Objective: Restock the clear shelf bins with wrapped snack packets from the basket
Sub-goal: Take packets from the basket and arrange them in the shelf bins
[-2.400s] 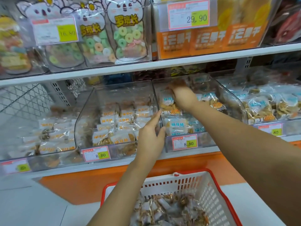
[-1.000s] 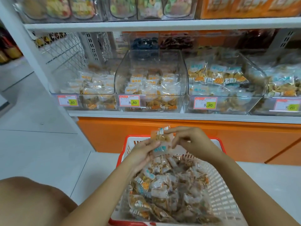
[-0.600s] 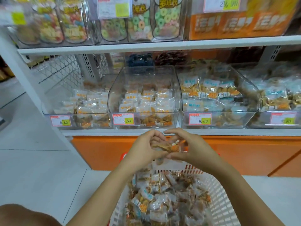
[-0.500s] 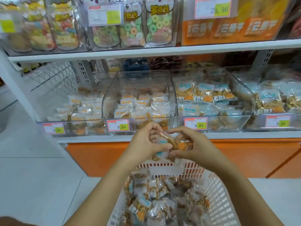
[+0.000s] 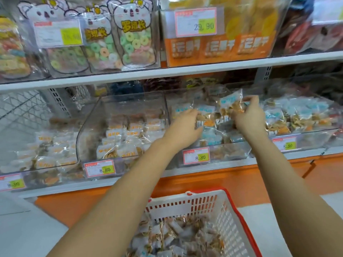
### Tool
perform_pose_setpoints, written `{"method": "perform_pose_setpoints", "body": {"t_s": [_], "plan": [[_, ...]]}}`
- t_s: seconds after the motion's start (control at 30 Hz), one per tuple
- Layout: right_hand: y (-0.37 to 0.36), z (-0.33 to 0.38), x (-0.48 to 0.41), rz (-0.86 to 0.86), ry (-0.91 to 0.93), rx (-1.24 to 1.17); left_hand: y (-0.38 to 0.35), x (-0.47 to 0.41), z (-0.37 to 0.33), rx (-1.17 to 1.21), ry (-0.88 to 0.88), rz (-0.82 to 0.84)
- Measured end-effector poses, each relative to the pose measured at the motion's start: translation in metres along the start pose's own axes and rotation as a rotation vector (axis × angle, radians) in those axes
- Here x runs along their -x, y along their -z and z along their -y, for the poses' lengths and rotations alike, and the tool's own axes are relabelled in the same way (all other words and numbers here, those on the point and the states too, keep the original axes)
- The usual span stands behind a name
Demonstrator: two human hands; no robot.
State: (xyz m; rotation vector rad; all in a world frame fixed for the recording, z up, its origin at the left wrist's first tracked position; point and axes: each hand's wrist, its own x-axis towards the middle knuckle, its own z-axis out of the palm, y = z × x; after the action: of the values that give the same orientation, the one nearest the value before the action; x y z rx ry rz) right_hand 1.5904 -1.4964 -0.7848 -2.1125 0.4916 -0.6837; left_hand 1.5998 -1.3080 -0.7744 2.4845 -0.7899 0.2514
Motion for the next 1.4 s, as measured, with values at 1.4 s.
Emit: {"method": "perform_pose_setpoints", "body": {"t_s": [1.4], "plan": [[-0.083, -0.108, 0.27, 1.006, 0.333, 0.334, -0.088, 0.296, 0.128, 0.64, 0.941, 0.608]]}}
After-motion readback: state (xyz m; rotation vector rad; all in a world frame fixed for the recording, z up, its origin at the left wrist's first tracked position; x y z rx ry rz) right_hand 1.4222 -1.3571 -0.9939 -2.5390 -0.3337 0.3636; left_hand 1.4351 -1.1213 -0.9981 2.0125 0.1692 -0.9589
